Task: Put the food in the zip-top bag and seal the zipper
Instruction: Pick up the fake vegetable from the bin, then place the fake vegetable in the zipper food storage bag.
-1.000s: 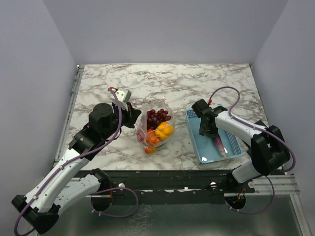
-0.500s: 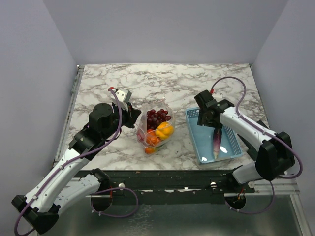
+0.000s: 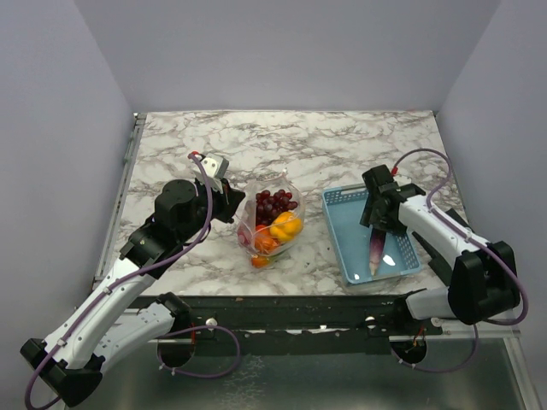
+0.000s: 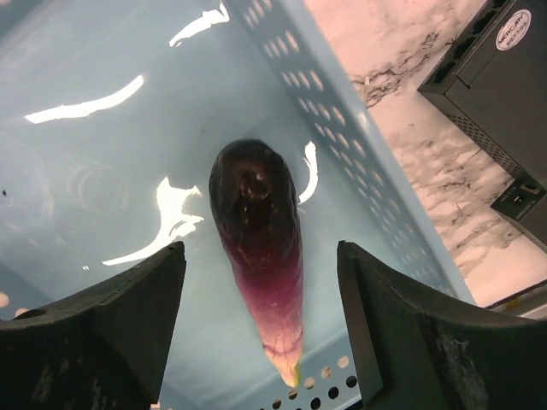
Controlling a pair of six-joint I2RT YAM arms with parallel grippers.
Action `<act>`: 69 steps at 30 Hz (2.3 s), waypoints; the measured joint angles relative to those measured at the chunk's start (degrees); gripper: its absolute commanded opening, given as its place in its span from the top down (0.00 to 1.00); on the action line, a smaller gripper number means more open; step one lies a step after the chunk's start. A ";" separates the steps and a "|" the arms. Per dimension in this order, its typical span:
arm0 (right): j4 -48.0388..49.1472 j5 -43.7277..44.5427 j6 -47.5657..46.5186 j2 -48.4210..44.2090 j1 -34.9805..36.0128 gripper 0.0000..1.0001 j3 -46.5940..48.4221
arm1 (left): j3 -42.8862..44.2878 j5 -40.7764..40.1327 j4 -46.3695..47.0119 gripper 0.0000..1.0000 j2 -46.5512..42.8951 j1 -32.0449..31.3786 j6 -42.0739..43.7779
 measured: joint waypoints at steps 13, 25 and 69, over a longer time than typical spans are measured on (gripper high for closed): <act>7.91 -3.87 -0.31 3.74 -6.16 0.33 -1.95 | -0.04 0.00 0.00 1.00 0.02 0.00 0.02; 10.75 -5.55 -0.72 4.59 -6.40 0.40 -3.93 | -0.07 -0.02 0.00 1.00 0.24 0.00 0.04; 20.22 -22.12 -5.68 -24.35 -6.21 0.99 12.79 | -0.07 0.00 -0.02 1.00 1.36 0.00 0.04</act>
